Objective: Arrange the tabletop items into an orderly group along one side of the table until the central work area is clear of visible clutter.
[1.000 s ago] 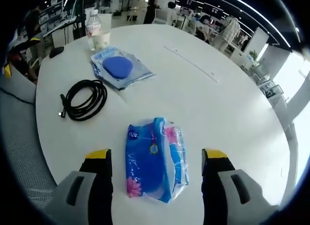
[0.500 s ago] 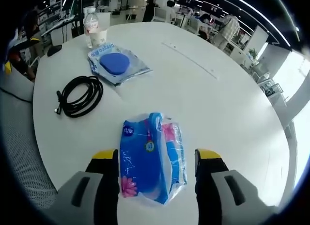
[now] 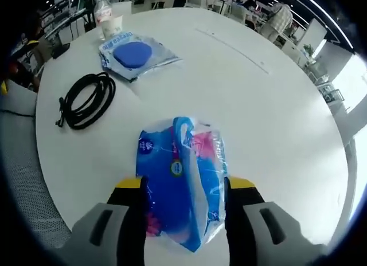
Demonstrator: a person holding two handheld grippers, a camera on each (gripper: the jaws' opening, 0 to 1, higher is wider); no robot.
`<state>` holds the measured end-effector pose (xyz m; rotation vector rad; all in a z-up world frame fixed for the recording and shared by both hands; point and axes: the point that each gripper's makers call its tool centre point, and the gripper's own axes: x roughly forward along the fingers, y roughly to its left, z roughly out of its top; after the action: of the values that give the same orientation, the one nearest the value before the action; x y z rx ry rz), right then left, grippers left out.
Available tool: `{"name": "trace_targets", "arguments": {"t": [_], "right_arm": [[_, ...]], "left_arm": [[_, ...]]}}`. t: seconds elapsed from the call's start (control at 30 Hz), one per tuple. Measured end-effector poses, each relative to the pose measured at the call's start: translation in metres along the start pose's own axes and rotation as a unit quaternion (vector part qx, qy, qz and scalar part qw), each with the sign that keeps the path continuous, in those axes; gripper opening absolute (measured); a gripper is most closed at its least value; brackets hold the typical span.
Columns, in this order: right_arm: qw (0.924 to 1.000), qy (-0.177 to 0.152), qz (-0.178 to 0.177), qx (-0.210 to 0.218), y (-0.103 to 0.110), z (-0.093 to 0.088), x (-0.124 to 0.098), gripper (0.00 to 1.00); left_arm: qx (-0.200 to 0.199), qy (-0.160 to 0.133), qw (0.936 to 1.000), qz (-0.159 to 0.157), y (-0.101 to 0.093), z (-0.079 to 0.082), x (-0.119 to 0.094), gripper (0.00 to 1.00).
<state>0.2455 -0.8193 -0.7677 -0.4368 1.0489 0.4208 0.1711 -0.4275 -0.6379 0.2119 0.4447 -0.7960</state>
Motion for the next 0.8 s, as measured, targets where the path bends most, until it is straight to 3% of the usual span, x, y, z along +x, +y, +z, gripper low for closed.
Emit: {"name": "trace_targets", "arguments": {"t": [0.13,0.23,0.47,0.63,0.8], "right_arm": [[0.9995,-0.005,0.008,0.030,-0.001,0.002,0.004,0.47],[0.9973,0.006,0.042,0.060,0.009,0.000,0.006,0.40],[0.9974,0.007,0.040,0.060,0.006,-0.001,0.006,0.39],[0.9975,-0.001,0.043,0.056,0.007,-0.001,0.005,0.39],[0.9978,-0.005,0.047,0.047,0.007,0.000,0.005,0.33]], "left_arm": [[-0.005,0.005,1.0000,0.000,0.000,-0.003,0.000,0.91],[-0.004,0.009,1.0000,0.000,0.000,-0.004,0.000,0.88],[-0.001,0.024,0.9997,-0.002,-0.001,-0.009,0.000,0.85],[0.005,0.020,0.9998,-0.008,-0.003,-0.007,0.000,0.85],[0.005,0.033,0.9994,-0.008,-0.003,-0.012,0.001,0.83]]}}
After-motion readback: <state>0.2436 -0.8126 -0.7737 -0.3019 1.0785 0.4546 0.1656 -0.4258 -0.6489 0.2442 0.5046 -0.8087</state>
